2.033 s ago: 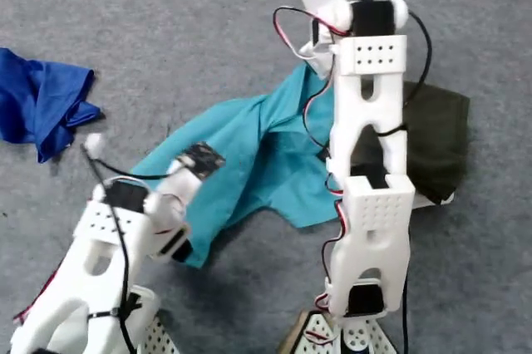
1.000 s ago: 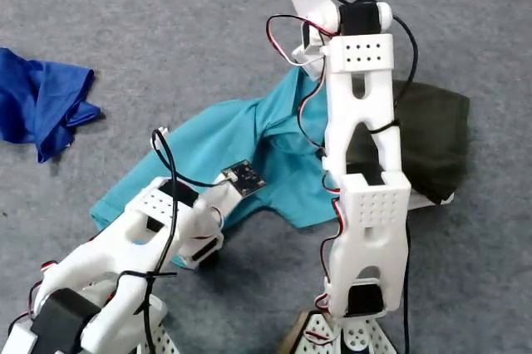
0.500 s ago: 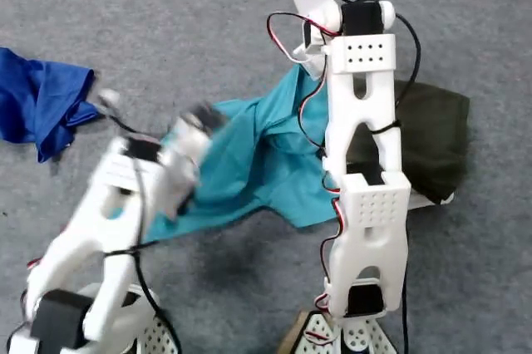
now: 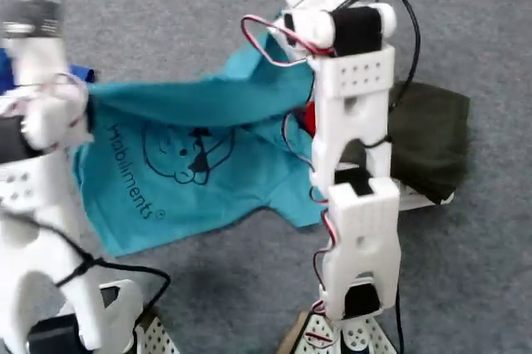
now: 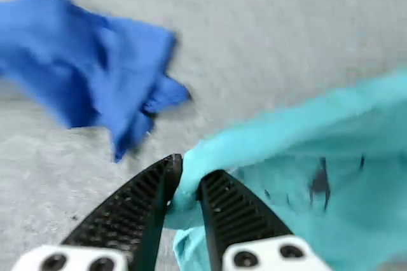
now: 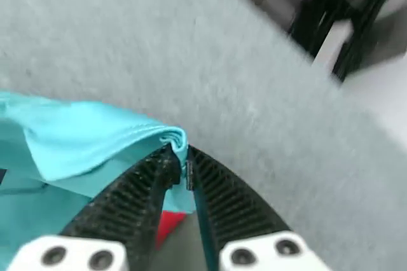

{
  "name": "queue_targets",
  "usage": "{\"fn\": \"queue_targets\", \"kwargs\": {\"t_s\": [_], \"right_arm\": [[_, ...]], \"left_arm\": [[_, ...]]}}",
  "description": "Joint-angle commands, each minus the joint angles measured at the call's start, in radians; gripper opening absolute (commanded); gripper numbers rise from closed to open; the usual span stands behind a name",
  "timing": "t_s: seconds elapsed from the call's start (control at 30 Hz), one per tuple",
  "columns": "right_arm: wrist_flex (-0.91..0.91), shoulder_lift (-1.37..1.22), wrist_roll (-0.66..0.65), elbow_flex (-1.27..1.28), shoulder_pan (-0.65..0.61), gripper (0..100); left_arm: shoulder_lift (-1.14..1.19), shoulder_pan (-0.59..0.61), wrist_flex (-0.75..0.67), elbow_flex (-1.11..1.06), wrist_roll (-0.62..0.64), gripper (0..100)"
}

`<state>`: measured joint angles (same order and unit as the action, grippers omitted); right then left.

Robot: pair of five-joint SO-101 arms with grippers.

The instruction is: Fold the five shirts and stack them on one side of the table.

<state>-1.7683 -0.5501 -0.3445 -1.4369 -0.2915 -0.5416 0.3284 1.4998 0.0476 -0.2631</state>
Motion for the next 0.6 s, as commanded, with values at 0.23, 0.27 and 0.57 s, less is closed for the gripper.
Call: {"fn": "queue_targets", "kwargs": {"t_s": [0.23,0.27,0.57], "right_arm": [[-0.018,0.377,0.003,-0.153,-0.111,0.2],[-0.018,0.409,0.003,-0.159,-0.120,0.2],[-0.015,0.700,-0.038,-0.151,-0.274,0.2]], "left_arm": [[-0.252,0.204,0.011,0.209,0.123,2],[-0.283,0.207,0.012,0.207,0.123,2],[-0.591,0.207,0.012,0.198,0.118,2]]}}
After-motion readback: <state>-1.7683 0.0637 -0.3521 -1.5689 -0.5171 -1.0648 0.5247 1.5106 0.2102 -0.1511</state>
